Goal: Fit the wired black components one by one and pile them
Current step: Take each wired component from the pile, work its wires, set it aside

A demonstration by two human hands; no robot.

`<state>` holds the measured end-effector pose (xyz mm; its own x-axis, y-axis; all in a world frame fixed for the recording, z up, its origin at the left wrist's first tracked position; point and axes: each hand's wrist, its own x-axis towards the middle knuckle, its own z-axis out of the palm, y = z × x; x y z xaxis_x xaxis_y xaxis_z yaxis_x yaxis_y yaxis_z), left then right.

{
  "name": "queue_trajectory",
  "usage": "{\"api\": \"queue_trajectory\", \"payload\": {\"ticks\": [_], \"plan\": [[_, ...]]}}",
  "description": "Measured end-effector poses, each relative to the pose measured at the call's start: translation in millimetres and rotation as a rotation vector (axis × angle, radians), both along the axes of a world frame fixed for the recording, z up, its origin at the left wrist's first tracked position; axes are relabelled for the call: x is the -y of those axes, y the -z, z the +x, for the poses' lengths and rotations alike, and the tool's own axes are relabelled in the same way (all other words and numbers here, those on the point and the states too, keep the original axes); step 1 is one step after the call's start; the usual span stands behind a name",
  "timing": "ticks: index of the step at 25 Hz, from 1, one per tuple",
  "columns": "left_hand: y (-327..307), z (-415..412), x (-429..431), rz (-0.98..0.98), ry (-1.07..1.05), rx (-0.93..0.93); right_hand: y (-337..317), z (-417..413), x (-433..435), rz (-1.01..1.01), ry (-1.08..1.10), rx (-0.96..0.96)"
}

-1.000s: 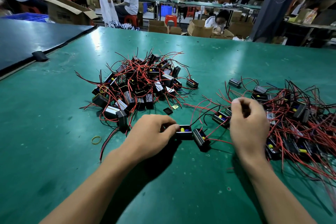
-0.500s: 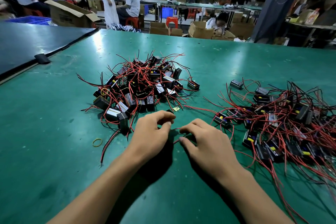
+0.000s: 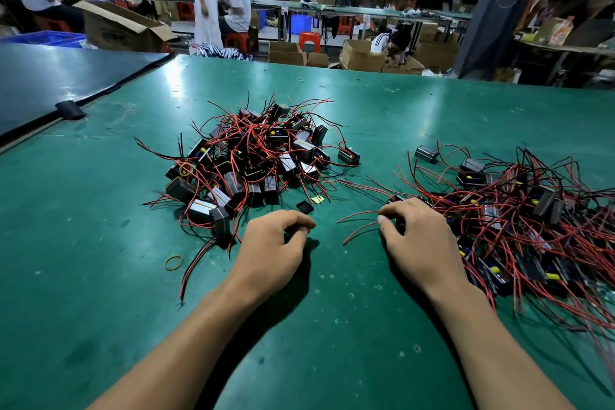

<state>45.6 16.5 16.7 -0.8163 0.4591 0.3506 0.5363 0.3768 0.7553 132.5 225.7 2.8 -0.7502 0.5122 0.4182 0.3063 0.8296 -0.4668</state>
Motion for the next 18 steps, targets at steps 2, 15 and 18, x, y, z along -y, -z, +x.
{"api": "queue_trajectory", "payload": {"ticks": [2,15,18], "plan": [[-0.8,0.3,-0.5,0.001,-0.006,0.001,-1.9,0.8,3.2,-0.006,-0.016,-0.014],[-0.5,-11.8,-3.2,0.114,-0.108,0.176,-21.8,-65.8,75.9,-0.107,-0.212,-0.149],[-1.1,-15.3,-3.7,0.149,-0.126,0.256,-42.6,-112.3,67.7,-0.126,-0.143,-0.223]]}}
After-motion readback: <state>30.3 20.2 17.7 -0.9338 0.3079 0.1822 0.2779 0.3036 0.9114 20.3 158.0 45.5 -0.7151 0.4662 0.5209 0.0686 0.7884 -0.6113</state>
